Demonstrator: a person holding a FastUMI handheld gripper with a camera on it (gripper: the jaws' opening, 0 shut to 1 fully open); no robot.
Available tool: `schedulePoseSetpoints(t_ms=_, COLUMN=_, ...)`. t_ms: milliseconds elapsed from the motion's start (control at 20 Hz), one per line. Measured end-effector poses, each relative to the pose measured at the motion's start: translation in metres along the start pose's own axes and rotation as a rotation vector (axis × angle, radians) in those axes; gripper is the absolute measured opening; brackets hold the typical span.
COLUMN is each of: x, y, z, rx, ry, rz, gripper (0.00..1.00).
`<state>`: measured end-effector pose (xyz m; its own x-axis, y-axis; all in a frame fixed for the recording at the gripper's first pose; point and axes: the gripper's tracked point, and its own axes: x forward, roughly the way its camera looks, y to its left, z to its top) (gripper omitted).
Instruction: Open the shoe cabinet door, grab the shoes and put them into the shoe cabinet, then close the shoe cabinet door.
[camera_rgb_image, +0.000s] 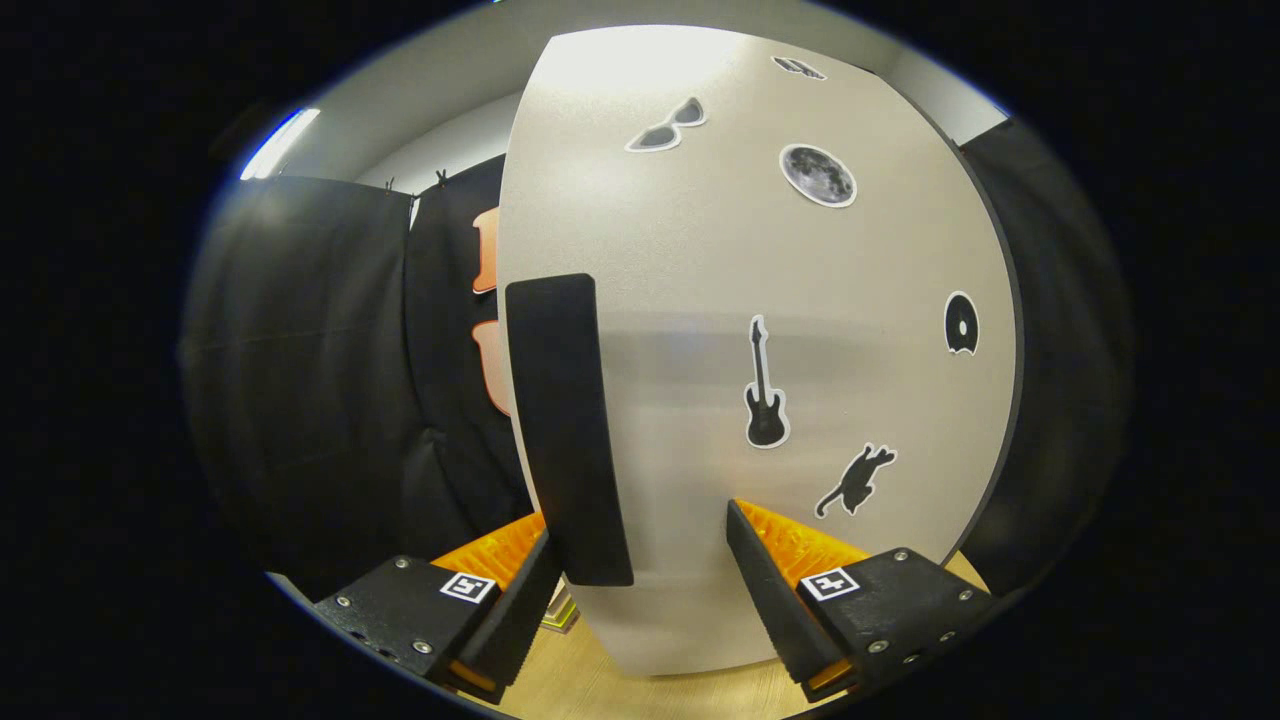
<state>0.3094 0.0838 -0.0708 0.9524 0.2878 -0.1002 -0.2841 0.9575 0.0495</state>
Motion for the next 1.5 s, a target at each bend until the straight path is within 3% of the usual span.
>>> schedulePoseSetpoints(t_ms=500, x=0.011, y=-0.001, z=-0.002, rx=-0.022, ry=-0.036, rz=-0.083, gripper=0.96)
schedulePoseSetpoints(t_ms=950, x=0.012, y=-0.001, z=-0.001, rx=-0.024, ry=-0.030, rz=-0.084, gripper=0.96)
schedulePoseSetpoints(t_ms=1500, x=-0.065, y=-0.009, z=0.019, rx=-0.042, ry=-0.073, rz=-0.106, gripper=0.96)
